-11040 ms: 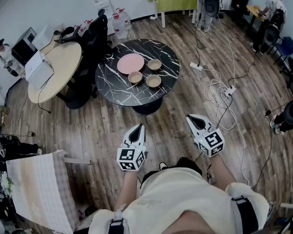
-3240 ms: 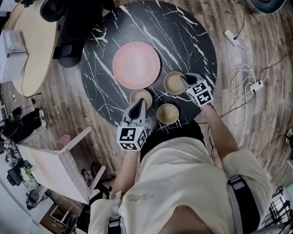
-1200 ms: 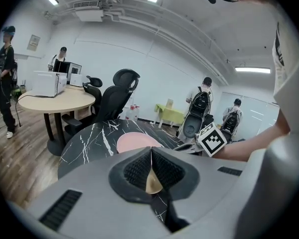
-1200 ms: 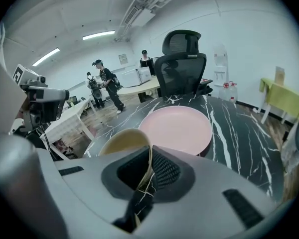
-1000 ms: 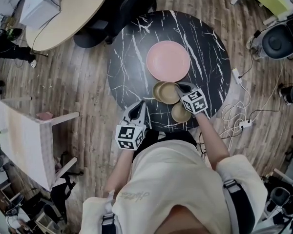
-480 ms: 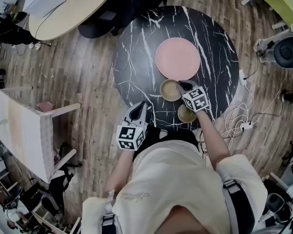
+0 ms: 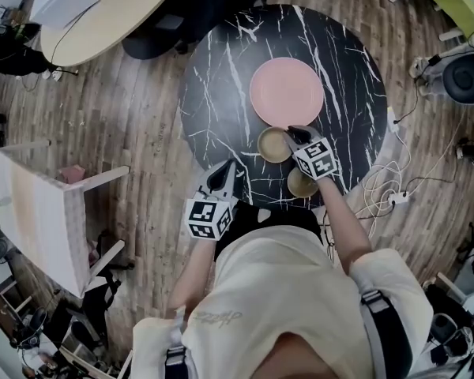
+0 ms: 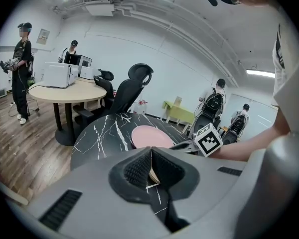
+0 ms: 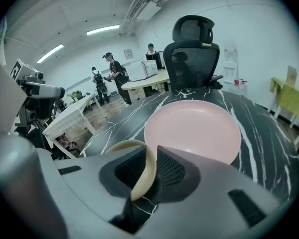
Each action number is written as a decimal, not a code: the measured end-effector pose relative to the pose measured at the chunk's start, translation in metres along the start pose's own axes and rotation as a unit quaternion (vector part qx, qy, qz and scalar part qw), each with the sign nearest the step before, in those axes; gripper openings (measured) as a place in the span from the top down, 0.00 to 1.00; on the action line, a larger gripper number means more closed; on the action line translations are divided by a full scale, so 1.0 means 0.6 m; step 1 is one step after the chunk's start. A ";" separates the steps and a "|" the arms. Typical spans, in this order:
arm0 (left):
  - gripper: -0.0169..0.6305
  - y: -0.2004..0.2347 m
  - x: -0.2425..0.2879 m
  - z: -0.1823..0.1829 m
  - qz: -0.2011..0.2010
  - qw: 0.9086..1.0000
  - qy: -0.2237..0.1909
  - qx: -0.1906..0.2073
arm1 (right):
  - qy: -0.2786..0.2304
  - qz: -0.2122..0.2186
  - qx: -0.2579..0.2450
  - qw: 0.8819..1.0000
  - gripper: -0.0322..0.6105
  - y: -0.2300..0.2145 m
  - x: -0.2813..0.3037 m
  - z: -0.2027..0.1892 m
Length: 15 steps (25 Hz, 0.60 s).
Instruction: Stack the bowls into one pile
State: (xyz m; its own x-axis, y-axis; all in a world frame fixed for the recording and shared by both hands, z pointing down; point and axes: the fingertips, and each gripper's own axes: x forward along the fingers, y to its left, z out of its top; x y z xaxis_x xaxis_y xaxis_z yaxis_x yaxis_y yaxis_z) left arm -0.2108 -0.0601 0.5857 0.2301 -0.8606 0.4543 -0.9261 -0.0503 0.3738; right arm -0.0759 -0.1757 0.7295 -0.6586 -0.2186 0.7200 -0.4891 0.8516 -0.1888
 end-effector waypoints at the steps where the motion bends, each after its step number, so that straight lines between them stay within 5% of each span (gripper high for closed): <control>1: 0.94 0.000 0.002 0.000 -0.001 1.000 0.001 0.001 | -0.001 -0.001 -0.002 1.000 0.85 -0.001 -0.002 0.002; 15: 0.94 -0.085 0.058 0.026 -0.078 0.995 -0.001 0.055 | -0.017 -0.033 0.001 0.999 0.84 -0.011 -0.101 -0.017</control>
State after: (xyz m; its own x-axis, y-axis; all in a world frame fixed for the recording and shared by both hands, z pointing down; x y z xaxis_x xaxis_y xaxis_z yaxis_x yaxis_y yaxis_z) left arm -0.1605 -0.0954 0.5698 0.3736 -0.8386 0.3965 -0.9062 -0.2387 0.3491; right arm -0.0270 -0.1634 0.6940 -0.6434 -0.2899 0.7085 -0.5336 0.8334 -0.1436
